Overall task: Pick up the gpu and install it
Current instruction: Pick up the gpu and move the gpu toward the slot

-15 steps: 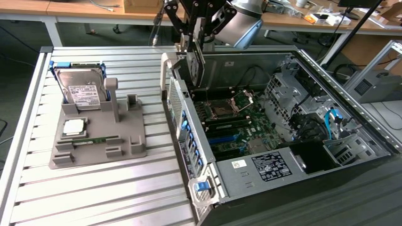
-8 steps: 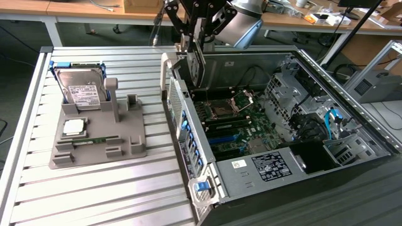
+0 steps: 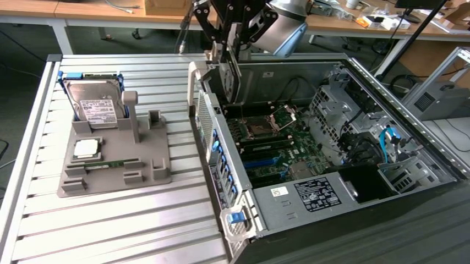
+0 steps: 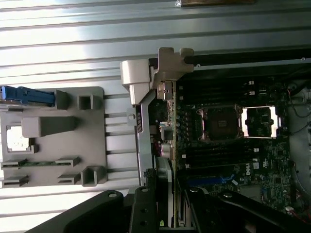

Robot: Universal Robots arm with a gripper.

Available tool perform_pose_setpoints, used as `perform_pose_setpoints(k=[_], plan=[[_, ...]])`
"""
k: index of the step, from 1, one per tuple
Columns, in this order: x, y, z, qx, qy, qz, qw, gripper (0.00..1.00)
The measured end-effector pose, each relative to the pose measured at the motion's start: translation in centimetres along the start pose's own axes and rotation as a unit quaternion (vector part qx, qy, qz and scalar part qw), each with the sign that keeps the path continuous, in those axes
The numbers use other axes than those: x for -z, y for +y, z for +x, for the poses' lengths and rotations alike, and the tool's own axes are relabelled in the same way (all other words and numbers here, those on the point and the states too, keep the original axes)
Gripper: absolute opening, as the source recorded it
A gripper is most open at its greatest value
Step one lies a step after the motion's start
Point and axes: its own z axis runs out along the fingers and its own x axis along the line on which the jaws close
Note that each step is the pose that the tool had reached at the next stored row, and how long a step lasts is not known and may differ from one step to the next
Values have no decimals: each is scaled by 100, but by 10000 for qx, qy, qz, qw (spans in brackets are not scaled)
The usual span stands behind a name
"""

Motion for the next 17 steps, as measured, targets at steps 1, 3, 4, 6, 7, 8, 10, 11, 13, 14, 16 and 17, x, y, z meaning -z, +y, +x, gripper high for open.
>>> perform_pose_setpoints(k=[1,3,4,6,7,8,10,11,13,14,16,17], plan=[[-2,0,-5,0,0,3,10000,27],[-7,0,-18,0,0,8,10000,27],[-9,0,-25,0,0,11,10000,27],[-16,2,-42,0,0,19,10000,27],[-20,2,-51,0,-1,24,10000,27],[-23,2,-55,0,-1,26,10000,27],[-27,3,-63,1,-1,32,10000,27],[-29,3,-67,1,-1,35,10000,27],[-33,3,-75,1,-2,42,10000,27],[-35,3,-78,1,-2,45,10000,27],[-39,4,-86,1,-3,52,10000,27],[-40,4,-89,1,-3,55,10000,27]])
